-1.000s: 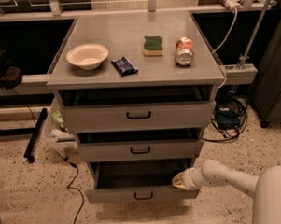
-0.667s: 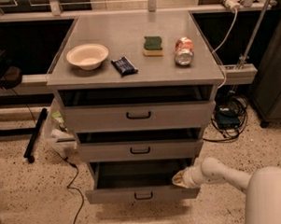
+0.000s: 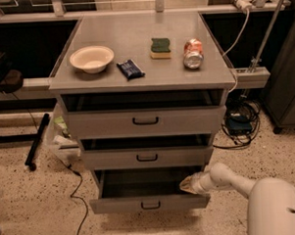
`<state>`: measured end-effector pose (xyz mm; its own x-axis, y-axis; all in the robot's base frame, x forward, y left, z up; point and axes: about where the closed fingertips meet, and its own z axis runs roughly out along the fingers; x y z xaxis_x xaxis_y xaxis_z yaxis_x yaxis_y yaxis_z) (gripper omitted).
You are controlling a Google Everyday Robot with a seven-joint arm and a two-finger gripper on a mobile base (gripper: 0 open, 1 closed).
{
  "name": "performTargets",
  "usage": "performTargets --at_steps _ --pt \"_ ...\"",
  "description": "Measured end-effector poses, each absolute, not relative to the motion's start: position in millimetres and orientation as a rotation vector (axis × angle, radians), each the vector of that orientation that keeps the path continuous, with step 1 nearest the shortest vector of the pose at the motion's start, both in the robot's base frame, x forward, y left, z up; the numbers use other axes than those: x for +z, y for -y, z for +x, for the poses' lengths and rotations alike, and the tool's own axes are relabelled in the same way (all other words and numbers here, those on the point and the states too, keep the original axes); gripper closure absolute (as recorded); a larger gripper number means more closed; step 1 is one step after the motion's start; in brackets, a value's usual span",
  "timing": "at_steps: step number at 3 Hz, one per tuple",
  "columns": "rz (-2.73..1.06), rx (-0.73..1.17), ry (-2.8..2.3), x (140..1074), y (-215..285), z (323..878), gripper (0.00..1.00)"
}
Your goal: Open bottom drawer
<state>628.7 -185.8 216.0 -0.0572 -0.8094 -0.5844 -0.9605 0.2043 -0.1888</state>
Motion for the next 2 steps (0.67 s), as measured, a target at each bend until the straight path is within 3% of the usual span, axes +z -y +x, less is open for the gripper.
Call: performTargets --at_steps 1,2 --pt "-1.671 0.363 -1.932 202 185 634 0.82" --pt "-1.7 0.404 -1.979 189 190 631 0.58"
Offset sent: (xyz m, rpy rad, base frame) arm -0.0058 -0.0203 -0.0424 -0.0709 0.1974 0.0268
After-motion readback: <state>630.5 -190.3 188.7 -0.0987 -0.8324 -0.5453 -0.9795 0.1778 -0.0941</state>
